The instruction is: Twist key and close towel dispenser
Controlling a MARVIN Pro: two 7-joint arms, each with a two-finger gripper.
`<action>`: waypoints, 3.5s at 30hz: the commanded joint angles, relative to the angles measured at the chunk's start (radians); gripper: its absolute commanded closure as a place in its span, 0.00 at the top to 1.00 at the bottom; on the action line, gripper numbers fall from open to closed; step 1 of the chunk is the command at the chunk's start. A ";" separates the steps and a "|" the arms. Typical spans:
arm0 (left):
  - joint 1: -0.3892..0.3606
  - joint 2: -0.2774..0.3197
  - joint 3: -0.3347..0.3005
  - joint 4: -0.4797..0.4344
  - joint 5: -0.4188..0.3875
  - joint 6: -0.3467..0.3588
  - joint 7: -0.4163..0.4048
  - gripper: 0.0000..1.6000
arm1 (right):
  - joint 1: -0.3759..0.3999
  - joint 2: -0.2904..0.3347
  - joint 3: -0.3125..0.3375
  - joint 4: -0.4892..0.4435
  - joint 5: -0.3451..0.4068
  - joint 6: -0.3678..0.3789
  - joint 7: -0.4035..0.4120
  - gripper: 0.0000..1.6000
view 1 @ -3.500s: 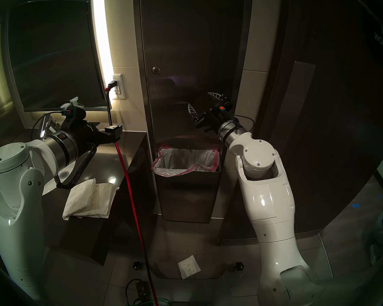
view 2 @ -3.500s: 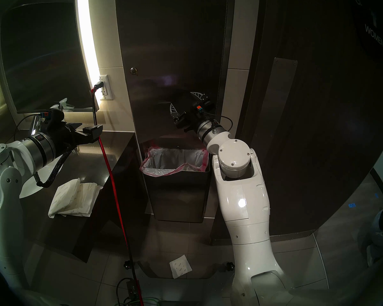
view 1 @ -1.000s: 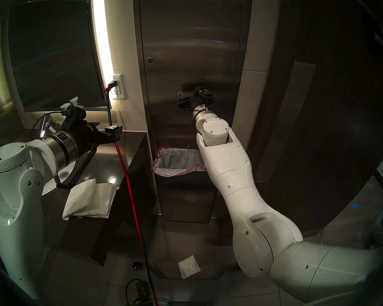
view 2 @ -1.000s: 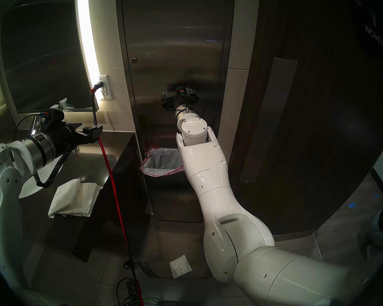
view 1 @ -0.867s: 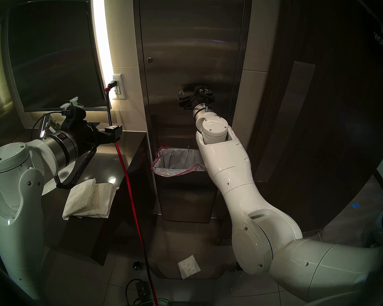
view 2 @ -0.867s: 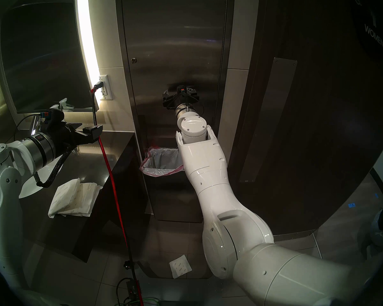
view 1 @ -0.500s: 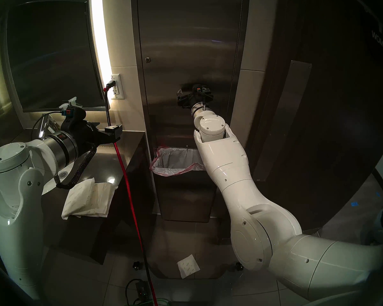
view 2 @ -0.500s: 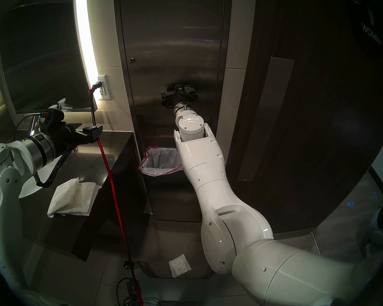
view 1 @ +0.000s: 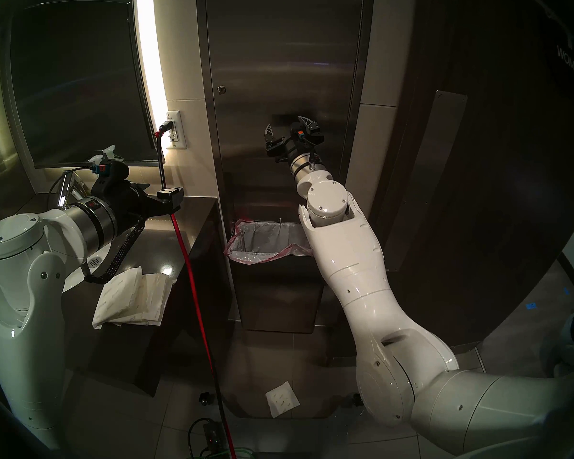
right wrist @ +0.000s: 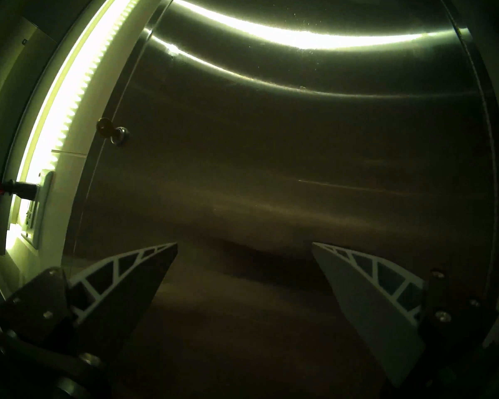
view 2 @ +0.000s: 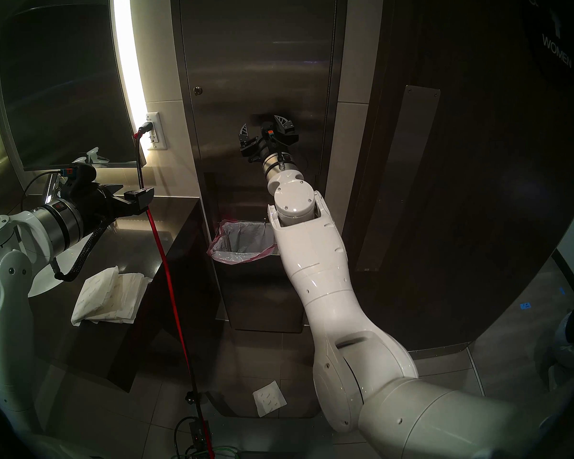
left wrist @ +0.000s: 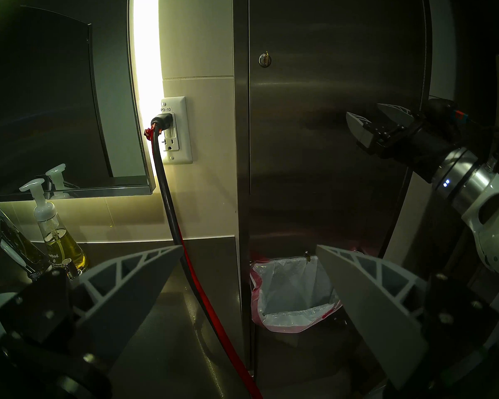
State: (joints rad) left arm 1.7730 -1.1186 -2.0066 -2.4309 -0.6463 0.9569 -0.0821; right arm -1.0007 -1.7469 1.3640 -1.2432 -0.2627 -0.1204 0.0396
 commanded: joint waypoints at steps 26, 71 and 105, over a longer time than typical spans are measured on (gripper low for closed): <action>-0.002 0.005 0.000 -0.003 -0.010 -0.005 0.007 1.00 | -0.462 0.172 -0.001 -0.471 0.029 -0.124 0.083 1.00; 0.003 0.011 0.002 -0.004 -0.020 -0.016 0.019 1.00 | -1.033 0.378 -0.153 -0.896 0.028 0.015 -0.389 1.00; 0.009 0.015 0.003 -0.003 -0.023 -0.028 0.023 1.00 | -1.050 0.446 -0.189 -0.917 0.044 0.006 -0.491 1.00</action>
State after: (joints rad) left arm 1.7840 -1.1015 -2.0057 -2.4309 -0.6708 0.9393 -0.0584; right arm -2.0597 -1.3061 1.1732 -2.1420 -0.2228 -0.1130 -0.4447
